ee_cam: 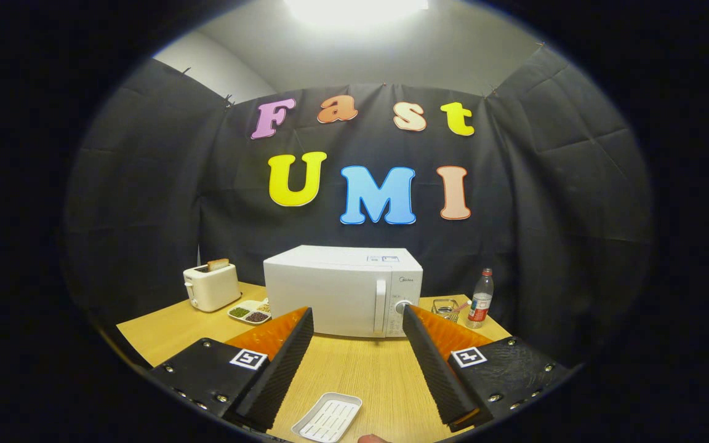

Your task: Open the microwave, put the food inside, and close the microwave door.

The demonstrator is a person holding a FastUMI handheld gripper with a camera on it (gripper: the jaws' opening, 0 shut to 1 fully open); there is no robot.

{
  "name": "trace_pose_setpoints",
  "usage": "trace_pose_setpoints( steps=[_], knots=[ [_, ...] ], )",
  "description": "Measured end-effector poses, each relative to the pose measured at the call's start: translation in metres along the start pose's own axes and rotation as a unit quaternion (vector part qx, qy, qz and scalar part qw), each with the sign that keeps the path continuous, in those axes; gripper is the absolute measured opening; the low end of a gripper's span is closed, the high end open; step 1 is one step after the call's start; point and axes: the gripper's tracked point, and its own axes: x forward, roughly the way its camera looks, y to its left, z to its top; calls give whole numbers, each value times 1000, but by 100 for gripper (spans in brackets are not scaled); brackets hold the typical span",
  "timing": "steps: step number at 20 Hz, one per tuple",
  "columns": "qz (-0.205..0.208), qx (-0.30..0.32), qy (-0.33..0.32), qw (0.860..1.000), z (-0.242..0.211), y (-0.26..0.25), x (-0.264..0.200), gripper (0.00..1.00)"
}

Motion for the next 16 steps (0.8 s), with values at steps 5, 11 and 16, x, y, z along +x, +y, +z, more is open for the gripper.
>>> trace_pose_setpoints(
  steps=[5,11,16],
  knots=[
    [-7,5,-5,1000,8,-7,1,93],
    [5,11,-4,1000,9,1,9,93],
    [8,5,-4,1000,9,2,10,93]
  ],
)
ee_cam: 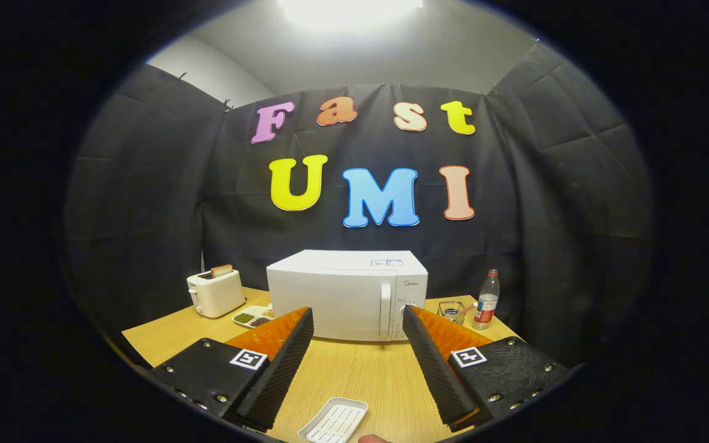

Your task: Open the microwave, put the food inside, and close the microwave door.

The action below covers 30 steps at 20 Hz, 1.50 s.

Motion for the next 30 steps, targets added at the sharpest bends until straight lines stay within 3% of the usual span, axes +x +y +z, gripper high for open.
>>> trace_pose_setpoints(
  steps=[11,30],
  knots=[
    [3,5,-2,1000,4,6,4,93],
    [44,5,-68,997,71,56,34,93]
  ],
)
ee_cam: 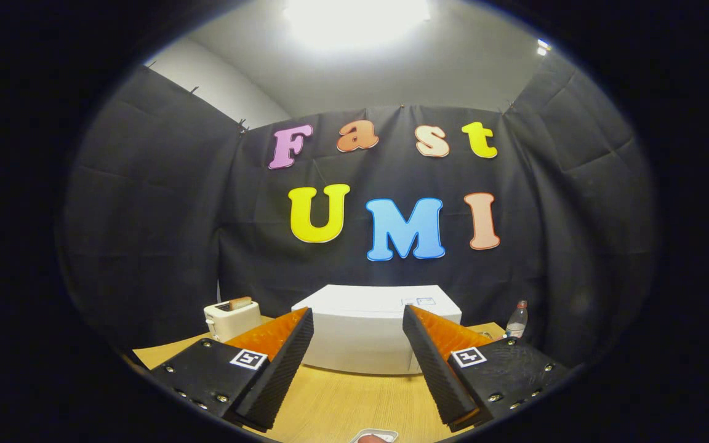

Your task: Open the microwave, put the food inside, and close the microwave door.

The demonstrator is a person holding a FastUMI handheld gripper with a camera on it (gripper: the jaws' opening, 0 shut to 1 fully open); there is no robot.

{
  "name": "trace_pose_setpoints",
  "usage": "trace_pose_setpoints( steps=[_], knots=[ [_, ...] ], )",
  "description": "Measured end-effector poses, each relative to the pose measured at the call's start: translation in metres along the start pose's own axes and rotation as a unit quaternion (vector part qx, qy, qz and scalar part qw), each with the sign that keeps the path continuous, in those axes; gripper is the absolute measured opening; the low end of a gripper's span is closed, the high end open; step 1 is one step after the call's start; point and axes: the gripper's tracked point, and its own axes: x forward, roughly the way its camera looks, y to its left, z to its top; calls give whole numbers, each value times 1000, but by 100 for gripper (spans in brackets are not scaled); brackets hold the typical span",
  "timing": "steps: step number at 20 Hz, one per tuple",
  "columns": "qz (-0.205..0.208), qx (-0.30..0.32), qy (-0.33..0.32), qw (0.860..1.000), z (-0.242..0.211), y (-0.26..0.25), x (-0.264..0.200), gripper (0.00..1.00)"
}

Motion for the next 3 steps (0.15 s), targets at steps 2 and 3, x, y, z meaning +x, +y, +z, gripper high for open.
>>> trace_pose_setpoints(
  steps=[2,3],
  knots=[
    [2,1,-3,1000,2,2,0,93],
    [1,0,-3,1000,2,1,-1,93]
  ],
)
